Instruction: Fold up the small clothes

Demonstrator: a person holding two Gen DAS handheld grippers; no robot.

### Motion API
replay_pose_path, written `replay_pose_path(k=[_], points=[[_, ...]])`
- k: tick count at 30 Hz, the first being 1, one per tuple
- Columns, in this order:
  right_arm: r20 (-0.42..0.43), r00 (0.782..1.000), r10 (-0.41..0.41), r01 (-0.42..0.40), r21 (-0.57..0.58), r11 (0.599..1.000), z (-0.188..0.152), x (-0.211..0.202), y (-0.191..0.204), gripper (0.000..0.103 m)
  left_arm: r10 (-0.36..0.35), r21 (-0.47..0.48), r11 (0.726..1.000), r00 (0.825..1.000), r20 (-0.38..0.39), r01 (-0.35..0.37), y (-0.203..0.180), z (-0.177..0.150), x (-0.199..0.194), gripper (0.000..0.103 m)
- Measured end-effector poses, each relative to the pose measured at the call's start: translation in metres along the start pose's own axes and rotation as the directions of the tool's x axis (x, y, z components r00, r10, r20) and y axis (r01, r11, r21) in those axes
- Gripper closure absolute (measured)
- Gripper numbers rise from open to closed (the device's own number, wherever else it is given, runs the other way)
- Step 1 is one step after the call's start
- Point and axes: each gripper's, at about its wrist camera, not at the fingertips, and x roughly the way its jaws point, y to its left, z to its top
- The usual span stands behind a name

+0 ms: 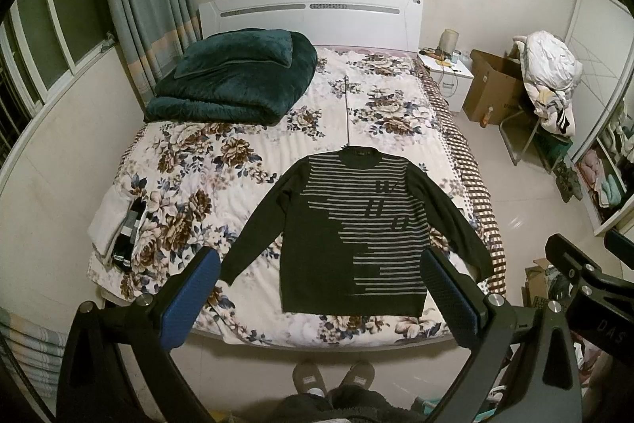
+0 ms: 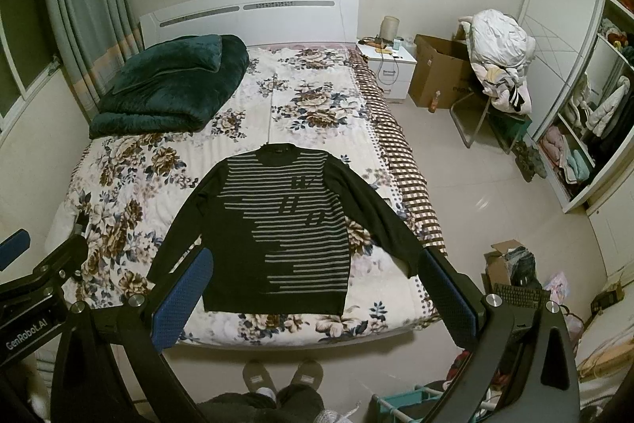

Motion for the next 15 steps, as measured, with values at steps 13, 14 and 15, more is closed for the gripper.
replay_pose_path(k=[13, 14, 15], points=[[-0.082, 0.996, 0.034, -0.020, 0.164, 0.986, 0.017, 0.089, -0.018, 0.000, 0.094, 0.023, 0.995, 0.993, 0.070, -0.096, -0.032, 0.028, 0.057, 0.000], [-0.095, 0.995, 0.019, 0.000, 0.191, 0.982, 0.006, 0.110, -0.028, 0.000, 0.101, 0.031, 0.994, 0.992, 0.070, -0.104, -0.036, 0.030, 0.074, 0.000], [-0.105, 0.994, 0.004, 0.019, 0.216, 0.976, 0.001, 0.127, -0.040, 0.000, 0.115, 0.035, 0.993, 0.991, 0.062, -0.117, -0.037, 0.030, 0.088, 0.000]])
